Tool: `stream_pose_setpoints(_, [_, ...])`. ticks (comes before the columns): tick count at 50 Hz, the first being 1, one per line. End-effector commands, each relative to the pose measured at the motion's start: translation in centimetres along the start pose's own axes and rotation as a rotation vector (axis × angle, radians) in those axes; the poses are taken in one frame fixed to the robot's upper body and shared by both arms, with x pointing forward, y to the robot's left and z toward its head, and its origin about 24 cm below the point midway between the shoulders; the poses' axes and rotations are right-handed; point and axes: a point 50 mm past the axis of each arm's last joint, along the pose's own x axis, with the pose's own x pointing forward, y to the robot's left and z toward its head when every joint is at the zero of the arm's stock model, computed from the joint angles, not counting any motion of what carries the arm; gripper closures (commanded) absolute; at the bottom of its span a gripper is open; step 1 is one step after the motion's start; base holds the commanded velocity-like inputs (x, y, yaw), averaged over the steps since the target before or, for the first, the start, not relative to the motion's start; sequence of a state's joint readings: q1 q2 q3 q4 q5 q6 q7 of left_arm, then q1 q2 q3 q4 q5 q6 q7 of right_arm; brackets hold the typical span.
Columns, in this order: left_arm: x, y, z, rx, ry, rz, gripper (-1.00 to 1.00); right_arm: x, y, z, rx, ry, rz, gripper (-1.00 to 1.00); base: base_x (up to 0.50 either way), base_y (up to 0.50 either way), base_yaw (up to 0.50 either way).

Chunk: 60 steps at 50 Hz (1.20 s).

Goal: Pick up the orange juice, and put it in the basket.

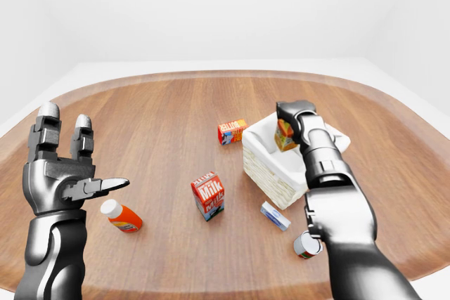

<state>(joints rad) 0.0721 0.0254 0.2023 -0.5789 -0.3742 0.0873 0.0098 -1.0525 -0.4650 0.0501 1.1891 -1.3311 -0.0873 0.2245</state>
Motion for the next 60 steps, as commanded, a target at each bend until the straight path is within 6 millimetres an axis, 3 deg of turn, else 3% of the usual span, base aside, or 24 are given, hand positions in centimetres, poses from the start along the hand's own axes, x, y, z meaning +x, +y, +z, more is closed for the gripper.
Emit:
stream_pose_setpoints(1, [0.0, 0.0, 0.0, 0.0, 0.0, 0.0, -1.0, 0.2, -0.1, 0.8, -0.008, -0.014, -0.033, 1.0, 0.0, 0.0, 0.0])
stream_pose_setpoints(60, [0.0, 0.0, 0.0, 0.0, 0.0, 0.0, -1.0, 0.3, 3.1, 0.4, -0.053, 0.001, -0.028, 1.0, 0.0, 0.0, 0.0])
